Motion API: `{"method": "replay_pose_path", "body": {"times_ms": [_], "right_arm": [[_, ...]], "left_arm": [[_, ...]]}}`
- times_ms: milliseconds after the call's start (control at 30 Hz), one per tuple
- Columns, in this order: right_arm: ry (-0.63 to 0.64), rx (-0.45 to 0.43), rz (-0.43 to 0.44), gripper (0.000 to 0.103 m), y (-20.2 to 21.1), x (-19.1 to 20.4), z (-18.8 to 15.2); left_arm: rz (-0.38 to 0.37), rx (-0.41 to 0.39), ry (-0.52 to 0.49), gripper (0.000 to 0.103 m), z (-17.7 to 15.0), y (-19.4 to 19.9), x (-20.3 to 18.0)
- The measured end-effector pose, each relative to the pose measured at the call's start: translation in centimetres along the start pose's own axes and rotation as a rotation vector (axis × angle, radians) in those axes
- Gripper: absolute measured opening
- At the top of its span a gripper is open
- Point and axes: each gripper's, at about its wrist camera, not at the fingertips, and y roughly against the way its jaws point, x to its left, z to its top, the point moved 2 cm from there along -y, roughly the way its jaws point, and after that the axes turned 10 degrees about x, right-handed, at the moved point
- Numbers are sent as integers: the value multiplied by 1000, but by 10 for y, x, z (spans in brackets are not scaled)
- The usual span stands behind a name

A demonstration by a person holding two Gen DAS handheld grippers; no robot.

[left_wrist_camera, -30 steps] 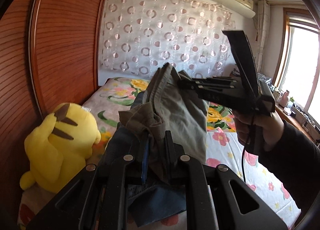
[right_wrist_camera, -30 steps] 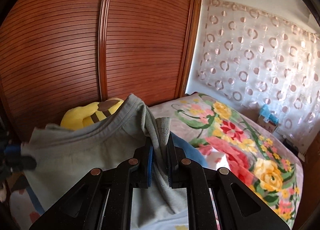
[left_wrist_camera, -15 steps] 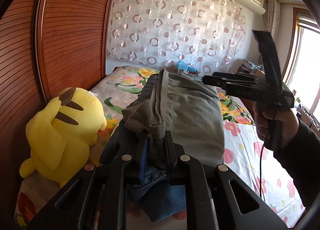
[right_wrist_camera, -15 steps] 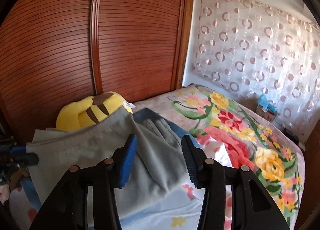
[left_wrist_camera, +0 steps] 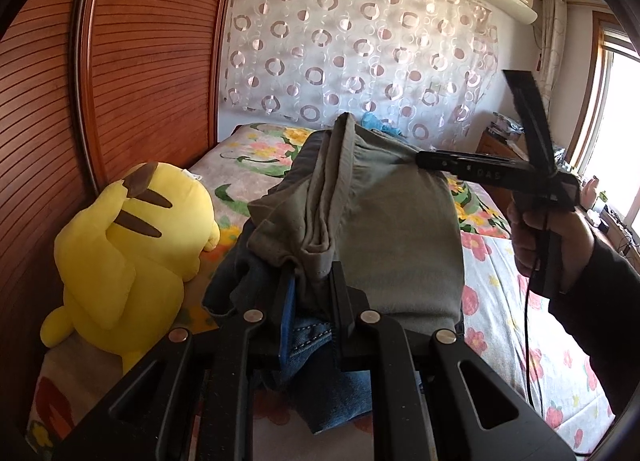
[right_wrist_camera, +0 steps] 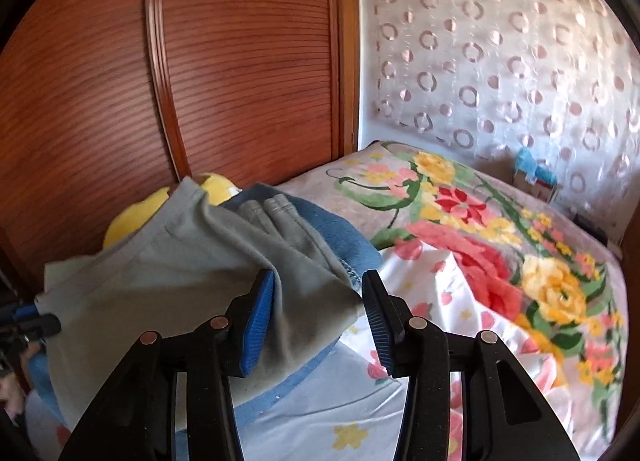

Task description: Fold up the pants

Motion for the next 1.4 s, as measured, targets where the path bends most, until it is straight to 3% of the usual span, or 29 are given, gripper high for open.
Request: {"method": "replay_pose_path", "body": {"times_ms": [200, 400, 467, 567, 800, 933, 1100, 1233, 1400], "right_arm": [[-9, -18, -3, 47, 24, 21, -14], [-19, -26, 21, 47, 53, 42, -35], [-25, -28, 16, 47, 60, 46, -41], [-31, -37, 10, 47, 73, 53, -51], [-61, -49, -3, 47, 103, 60, -81], [-87, -48, -29, 52, 124, 67, -101], [-137, -38, -73, 55, 151, 73, -132], [-182, -45, -117, 64, 176, 78, -163], [-233, -48, -187, 64, 208, 87, -195]], "left_arm": [[28, 0, -23, 21, 0, 5, -4], [31, -7, -36, 55, -4, 16, -4], [26, -2, -47, 76, -6, 20, -6], [17, -12, -58, 86, -10, 28, -10], [30, -6, -80, 88, -21, 41, -21], [50, 14, -122, 88, -31, 45, -34], [4, 42, -162, 88, -46, 48, -53], [-17, 45, -205, 88, -57, 51, -75], [-60, 54, -238, 88, -69, 56, -102]]}}
